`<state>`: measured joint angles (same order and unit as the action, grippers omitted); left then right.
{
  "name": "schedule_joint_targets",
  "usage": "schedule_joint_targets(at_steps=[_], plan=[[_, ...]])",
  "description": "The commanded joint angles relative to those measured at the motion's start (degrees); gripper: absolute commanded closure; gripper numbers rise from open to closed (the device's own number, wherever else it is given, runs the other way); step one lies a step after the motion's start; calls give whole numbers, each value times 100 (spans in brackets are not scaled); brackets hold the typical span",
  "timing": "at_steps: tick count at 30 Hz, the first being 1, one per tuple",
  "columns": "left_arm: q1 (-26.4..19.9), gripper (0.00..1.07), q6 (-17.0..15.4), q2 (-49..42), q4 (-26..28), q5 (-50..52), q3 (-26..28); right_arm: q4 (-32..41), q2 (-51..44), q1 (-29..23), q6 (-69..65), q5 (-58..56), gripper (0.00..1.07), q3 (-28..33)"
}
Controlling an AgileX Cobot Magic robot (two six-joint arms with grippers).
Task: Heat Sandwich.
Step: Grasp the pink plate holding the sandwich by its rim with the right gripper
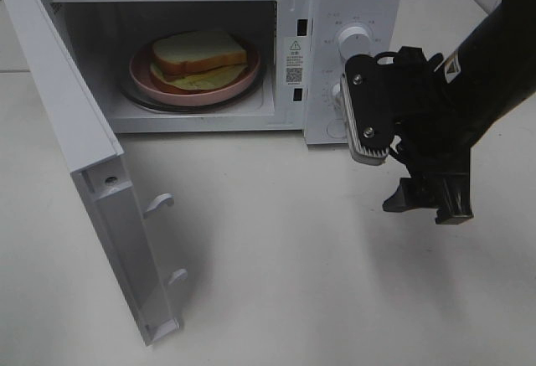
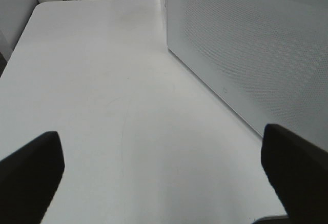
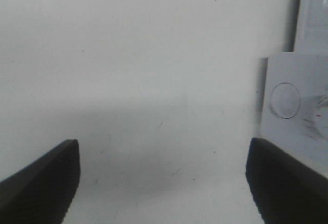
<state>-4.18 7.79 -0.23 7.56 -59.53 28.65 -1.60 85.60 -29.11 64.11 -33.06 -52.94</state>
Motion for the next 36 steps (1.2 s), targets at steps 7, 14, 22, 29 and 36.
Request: schedule_joint_targets(at_steps=[7, 14, 22, 29, 36], plan=[[-6, 4, -29, -132, 40, 40, -23, -355, 281, -441, -17, -34, 24, -642], [-6, 4, -29, -132, 40, 40, -23, -435, 699, -584, -17, 52, 24, -1134], [-6, 4, -29, -132, 40, 40, -23, -613, 1106, -699, -17, 109, 25, -1547], [-6, 4, -29, -132, 40, 40, -23, -722, 1495, -842, -17, 304, 26, -1971], [-6, 4, -29, -132, 40, 40, -23, -733, 1822, -968, -17, 338, 27, -2332]])
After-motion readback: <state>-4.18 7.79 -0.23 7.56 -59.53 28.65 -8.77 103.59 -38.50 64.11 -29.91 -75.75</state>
